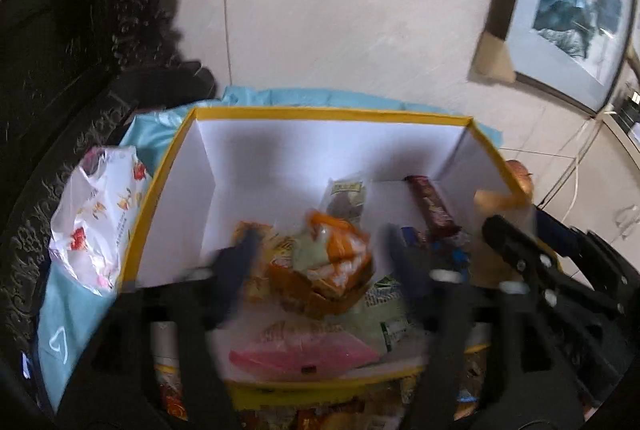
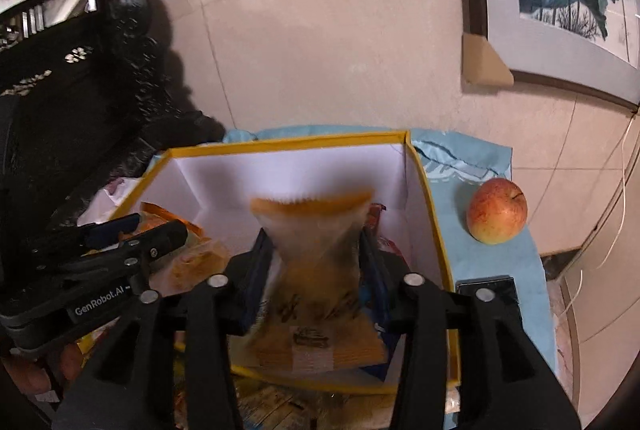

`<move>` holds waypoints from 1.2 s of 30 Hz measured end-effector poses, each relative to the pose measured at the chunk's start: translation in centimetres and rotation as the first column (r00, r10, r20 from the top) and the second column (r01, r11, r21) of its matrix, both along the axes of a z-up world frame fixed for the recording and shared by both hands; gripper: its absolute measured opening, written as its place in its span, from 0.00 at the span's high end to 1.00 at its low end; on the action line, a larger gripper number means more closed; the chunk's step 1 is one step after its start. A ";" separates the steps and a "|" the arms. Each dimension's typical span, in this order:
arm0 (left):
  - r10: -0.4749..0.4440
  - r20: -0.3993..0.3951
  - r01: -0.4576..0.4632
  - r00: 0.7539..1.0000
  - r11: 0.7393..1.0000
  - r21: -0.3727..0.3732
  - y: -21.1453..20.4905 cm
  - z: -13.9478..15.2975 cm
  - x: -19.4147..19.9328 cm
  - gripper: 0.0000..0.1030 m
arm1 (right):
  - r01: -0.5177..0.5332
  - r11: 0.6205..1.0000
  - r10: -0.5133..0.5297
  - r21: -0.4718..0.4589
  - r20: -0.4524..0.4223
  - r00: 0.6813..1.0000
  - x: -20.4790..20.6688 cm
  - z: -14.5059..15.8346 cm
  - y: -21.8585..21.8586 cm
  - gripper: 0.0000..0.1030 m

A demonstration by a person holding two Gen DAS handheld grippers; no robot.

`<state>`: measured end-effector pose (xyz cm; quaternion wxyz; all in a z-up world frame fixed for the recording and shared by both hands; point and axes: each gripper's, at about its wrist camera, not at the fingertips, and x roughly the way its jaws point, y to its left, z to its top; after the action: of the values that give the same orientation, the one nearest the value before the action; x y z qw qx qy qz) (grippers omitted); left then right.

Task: Organize snacks
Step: 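Carry both held bags into the yellow box and release them, then grasp the red chip bag with left gripper while right gripper grasps clear barcode-labelled bread bag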

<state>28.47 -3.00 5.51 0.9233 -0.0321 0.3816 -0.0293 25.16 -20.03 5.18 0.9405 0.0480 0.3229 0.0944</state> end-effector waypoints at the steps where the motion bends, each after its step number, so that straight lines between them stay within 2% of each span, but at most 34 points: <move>1: 0.022 0.004 -0.022 1.000 1.000 -0.003 0.2 -0.1 0.0 0.11 | 0.010 1.000 -0.010 0.004 0.022 1.000 -0.3 0.1 -0.1 0.39; 2: 0.034 0.016 -0.033 0.999 0.999 -0.022 0.5 0.0 -0.2 0.09 | 0.012 1.000 -0.012 0.003 0.038 0.999 -0.6 0.2 -0.1 0.34; 6: 0.044 0.009 -0.044 0.999 0.998 -0.054 1.2 0.0 -1.1 0.08 | 0.014 1.000 -0.014 -0.002 0.067 0.998 -2.0 0.9 -0.4 0.34; 13: 0.051 0.037 -0.050 0.998 0.998 -0.025 1.9 0.9 -5.5 0.04 | 0.007 1.000 -0.008 0.016 0.080 0.997 -6.0 1.7 -1.4 0.33; 14: 0.054 0.035 -0.053 0.998 0.998 -0.023 2.1 1.0 -6.0 0.04 | 0.009 1.000 -0.011 0.024 0.078 0.997 -7.0 1.6 -1.7 0.31; 16: 0.049 0.040 -0.048 0.998 0.999 -0.018 2.3 1.1 -7.4 0.04 | 0.012 0.999 -0.015 0.035 0.079 0.997 -8.4 1.5 -2.0 0.20; 17: 0.049 0.042 -0.049 0.998 0.999 -0.017 2.4 1.1 -8.0 0.04 | 0.016 0.999 -0.020 0.039 0.089 0.996 -9.3 1.3 -2.1 0.11; 18: 0.051 0.044 -0.050 0.998 0.999 -0.018 2.7 0.9 -9.0 0.03 | 0.021 0.999 -0.024 0.038 0.097 0.995 -9.9 1.3 -2.2 0.06; 23: 0.073 0.025 -0.072 0.997 0.997 -0.008 4.9 -1.0 -12.8 0.02 | 0.008 0.999 -0.013 0.052 0.094 0.995 -13.3 0.2 -2.9 0.05; 27: 0.127 -0.014 -0.127 0.992 0.992 -0.002 7.7 -3.2 -15.3 0.02 | 0.015 0.995 -0.022 0.096 0.068 0.997 -14.6 -1.6 -3.8 0.05; 31: 0.203 -0.072 -0.204 0.976 0.979 -0.002 10.9 -5.7 -17.1 0.02 | 0.031 0.989 -0.036 0.147 0.029 0.999 -14.6 -3.6 -4.7 0.05; 36: 0.247 -0.110 -0.247 0.963 0.969 0.015 12.2 -7.3 -17.3 0.02 | 0.040 0.980 -0.038 0.195 -0.012 0.999 -14.0 -5.4 -5.7 0.05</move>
<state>11.18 9.25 -1.76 0.8971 -0.0802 0.4255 0.0880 11.11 -25.72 -0.25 0.9316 0.1469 0.3148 0.1069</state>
